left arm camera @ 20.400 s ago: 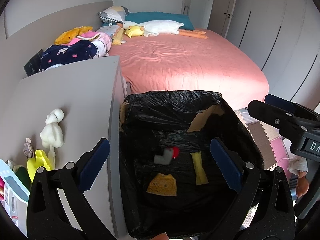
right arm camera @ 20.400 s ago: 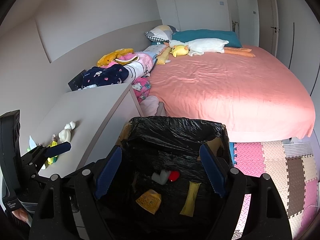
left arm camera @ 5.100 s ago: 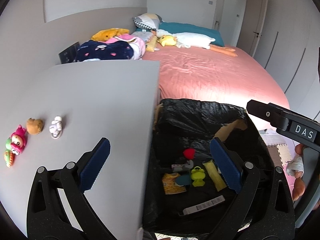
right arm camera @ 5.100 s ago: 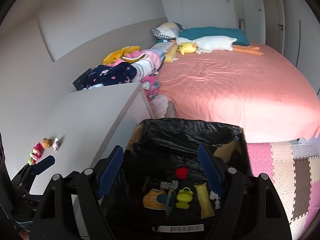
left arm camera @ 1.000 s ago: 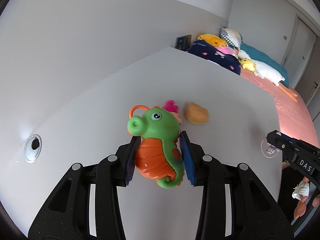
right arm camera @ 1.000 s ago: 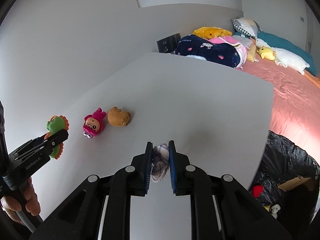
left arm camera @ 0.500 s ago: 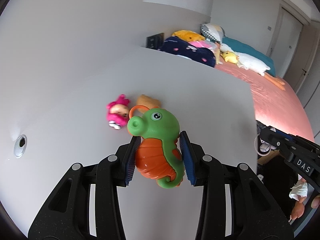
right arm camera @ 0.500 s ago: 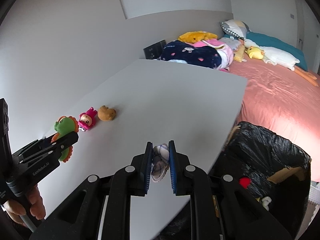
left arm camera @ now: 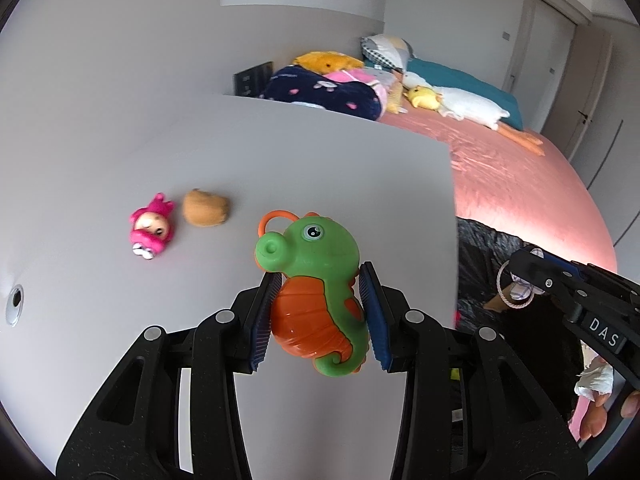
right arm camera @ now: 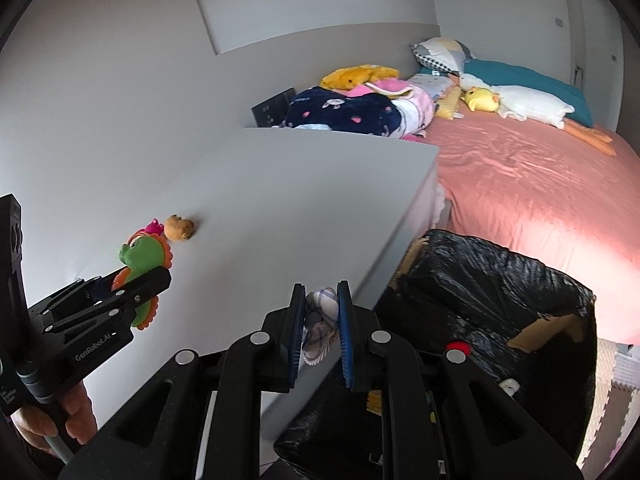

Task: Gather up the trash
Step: 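Carry the seahorse and plaid toy over the black trash bin, then open both tools over the black bin to drop the seahorse and plaid toy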

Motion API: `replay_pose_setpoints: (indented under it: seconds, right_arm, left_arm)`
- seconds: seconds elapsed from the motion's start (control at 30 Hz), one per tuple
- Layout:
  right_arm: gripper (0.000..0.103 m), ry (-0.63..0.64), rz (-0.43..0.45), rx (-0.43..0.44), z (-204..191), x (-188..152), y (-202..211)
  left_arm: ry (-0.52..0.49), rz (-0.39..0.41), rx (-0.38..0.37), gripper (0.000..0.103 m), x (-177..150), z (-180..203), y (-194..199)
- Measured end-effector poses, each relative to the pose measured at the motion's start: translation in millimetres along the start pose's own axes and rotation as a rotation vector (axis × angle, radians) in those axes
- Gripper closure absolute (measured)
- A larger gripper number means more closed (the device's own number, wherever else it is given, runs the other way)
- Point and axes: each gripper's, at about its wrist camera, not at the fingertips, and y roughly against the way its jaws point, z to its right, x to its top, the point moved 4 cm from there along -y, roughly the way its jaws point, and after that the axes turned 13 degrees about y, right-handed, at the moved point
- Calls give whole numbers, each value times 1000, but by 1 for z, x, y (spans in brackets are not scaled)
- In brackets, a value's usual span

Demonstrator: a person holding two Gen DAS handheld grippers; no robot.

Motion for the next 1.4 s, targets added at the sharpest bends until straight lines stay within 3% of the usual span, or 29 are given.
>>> replay_pose_setpoints:
  seconds: [1.2,1.23,1.27,1.3,1.33,1.4]
  right_arm:
    - [86,-203,27,-208,137,-54,73]
    - [81,-206,22,-219,141,-55,74]
    - [75,-207,16,-231,144,-57,75]
    - [51,-215,13,-249,147,-57,76]
    - [28,-232,20,-274,152,-59,80]
    - [23,-256,45,-307,159,-62,87]
  left_arm:
    - [-281,-111,-198,62,-48,163,-24]
    - [-288,-116,-207,62,-50,166,-24]
    - [-306,-131,-229,50,-54,171,-24]
    - [-315,-135,-236,35,-57,174,-24]
    - [-322,-127,-234,5,-59,176,-22]
    - [-355,-70,-221,6,-62,181,-17]
